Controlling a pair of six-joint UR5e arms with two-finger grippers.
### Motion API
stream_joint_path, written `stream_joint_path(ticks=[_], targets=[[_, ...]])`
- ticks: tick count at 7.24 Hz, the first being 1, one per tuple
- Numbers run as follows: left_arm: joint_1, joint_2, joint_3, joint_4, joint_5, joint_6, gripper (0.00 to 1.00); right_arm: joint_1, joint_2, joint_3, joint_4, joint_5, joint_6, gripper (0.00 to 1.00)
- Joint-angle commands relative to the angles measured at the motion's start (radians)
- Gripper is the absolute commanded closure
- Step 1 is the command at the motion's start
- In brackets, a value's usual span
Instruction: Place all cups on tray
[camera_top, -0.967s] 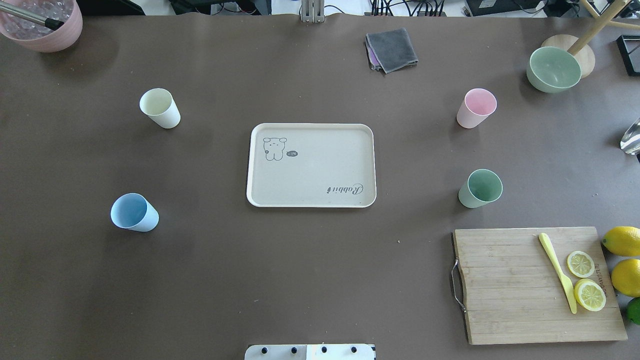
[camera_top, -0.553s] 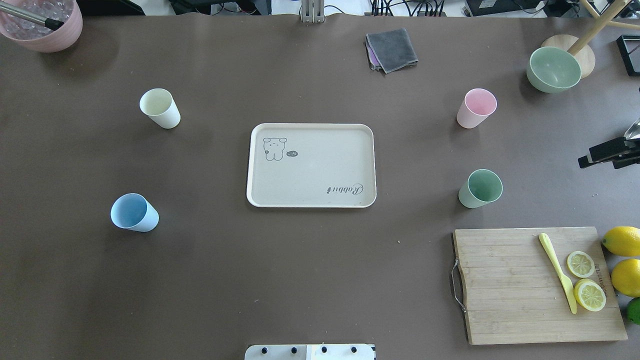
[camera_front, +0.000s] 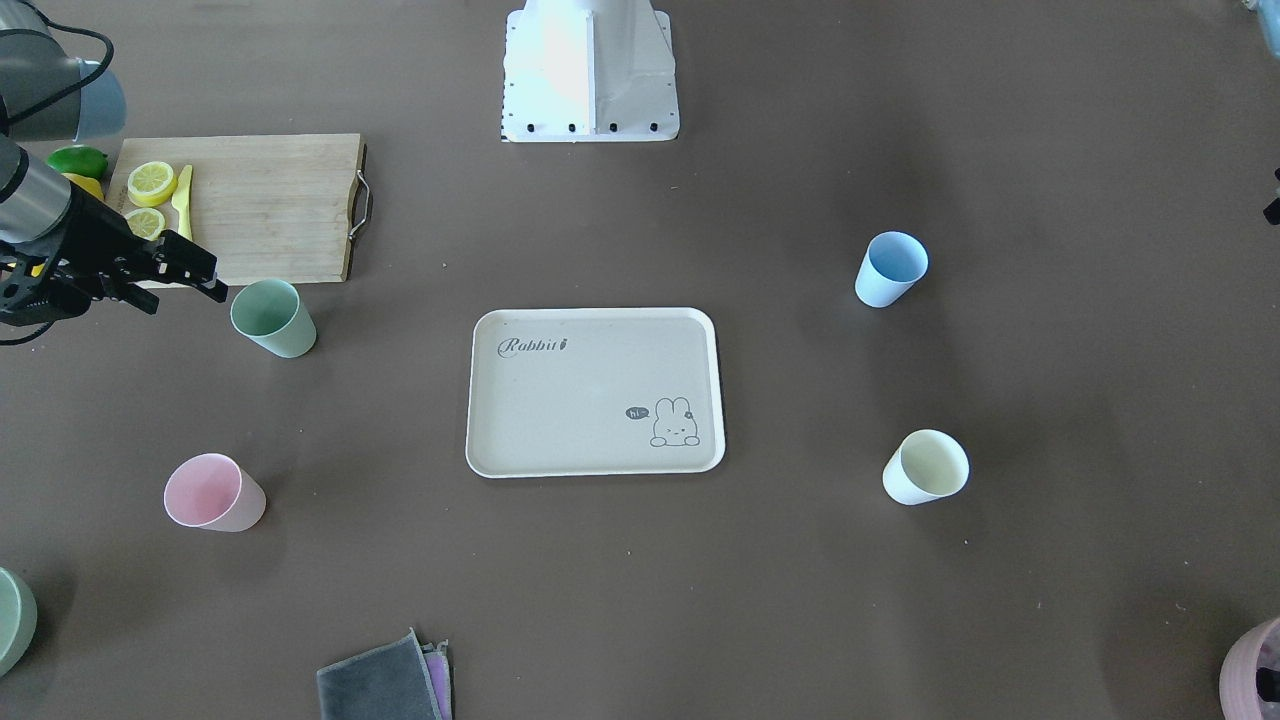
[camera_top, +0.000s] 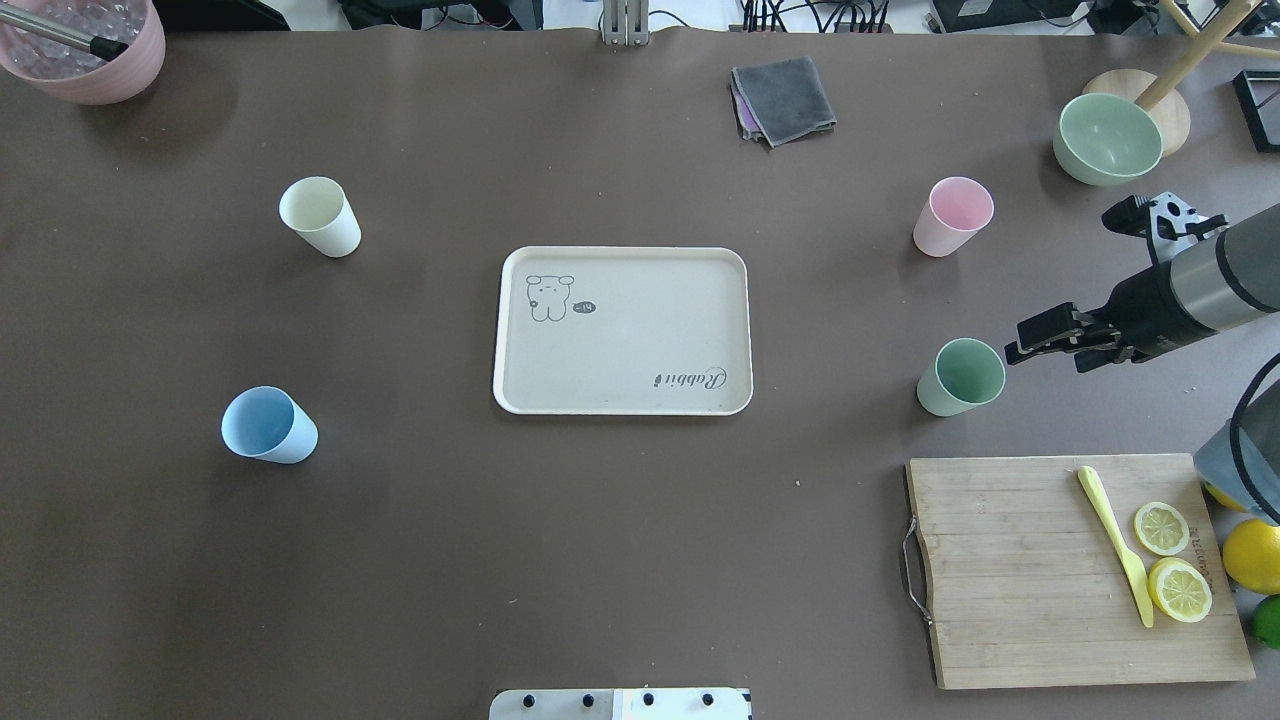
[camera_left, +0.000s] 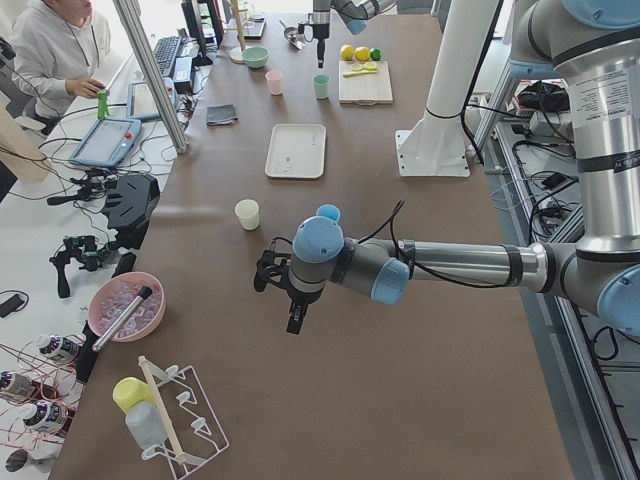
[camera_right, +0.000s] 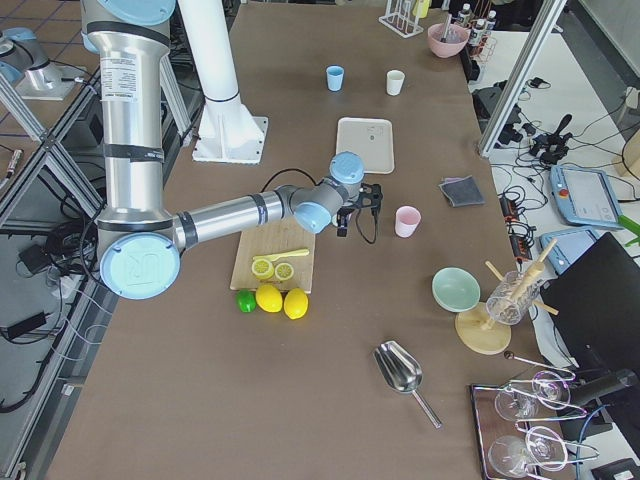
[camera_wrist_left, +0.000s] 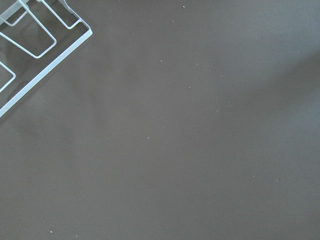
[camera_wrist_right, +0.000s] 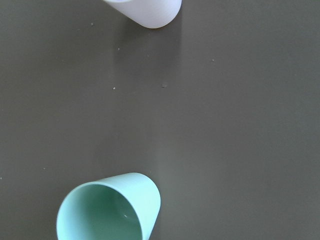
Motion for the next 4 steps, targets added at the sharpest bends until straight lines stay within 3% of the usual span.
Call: stream_joint_path(ticks=[1,2,3,4], targets=[[0.0,0.0,0.002,0.0,0.0,0.0,0.02,-0.053,0.024,-0.01,-0.001,-0.043,0.031,0.0],[0.0,-0.002,0.002,0.0,0.0,-0.003,0.02,-0.076,0.025,-0.014,-0.001,-0.049,0.031,0.02],[0.002,-0.024,0.003,0.009,-0.001,-0.031,0.02,-0.082,0.029,-0.013,-0.001,-0.051,0.034,0.28],[0.037,-0.035,0.005,0.003,0.0,-0.079,0.02,-0.084,0.029,-0.014,-0.001,-0.052,0.037,0.69]])
